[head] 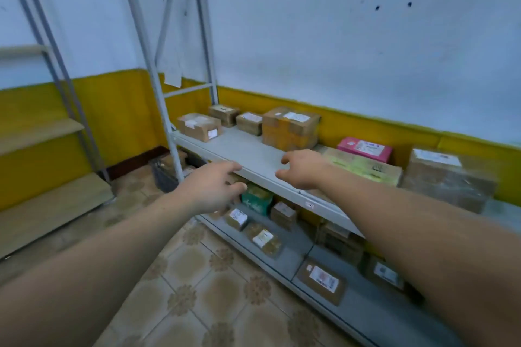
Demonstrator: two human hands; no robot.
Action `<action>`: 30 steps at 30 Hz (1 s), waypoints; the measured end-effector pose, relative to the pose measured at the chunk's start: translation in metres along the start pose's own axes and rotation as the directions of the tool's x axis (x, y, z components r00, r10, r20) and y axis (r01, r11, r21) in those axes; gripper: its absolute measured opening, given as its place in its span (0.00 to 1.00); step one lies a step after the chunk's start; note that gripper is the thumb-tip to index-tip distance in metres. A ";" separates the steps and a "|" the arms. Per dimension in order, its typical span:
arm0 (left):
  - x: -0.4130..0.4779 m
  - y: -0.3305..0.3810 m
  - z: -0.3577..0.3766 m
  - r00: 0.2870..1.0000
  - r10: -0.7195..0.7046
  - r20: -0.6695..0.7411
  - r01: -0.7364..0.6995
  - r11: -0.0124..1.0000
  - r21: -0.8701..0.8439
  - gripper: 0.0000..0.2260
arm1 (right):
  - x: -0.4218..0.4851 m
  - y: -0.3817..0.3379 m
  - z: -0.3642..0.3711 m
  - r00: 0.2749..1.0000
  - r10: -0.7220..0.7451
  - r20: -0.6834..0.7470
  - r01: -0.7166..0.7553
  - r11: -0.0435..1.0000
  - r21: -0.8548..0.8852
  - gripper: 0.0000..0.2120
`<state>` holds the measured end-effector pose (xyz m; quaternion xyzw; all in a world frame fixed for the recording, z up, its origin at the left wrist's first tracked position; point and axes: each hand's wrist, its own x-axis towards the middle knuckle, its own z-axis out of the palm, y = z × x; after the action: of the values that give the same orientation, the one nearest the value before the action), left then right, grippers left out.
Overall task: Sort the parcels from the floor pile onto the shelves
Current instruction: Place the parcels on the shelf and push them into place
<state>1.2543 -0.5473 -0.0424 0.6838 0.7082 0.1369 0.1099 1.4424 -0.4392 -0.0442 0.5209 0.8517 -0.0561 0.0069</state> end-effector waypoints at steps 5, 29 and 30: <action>-0.003 -0.095 -0.083 0.985 -0.103 -0.136 0.098 0.994 -0.037 0.21 | 0.060 -0.116 -0.046 0.990 -0.136 -0.035 0.135 0.991 -0.016 0.25; 0.198 -0.404 -0.178 0.912 -0.374 -0.166 0.368 0.927 -0.067 0.17 | 0.422 -0.344 -0.040 0.911 -0.389 -0.137 0.403 0.910 0.101 0.26; 0.209 -0.416 -0.180 0.903 -0.394 -0.172 0.388 0.919 -0.071 0.18 | 0.440 -0.352 -0.039 0.908 -0.399 -0.132 0.413 0.904 0.108 0.26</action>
<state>0.7934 -0.3574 -0.0099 0.5104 0.8354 0.1868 0.0817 0.9301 -0.2040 -0.0047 0.3337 0.9350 -0.0851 -0.0852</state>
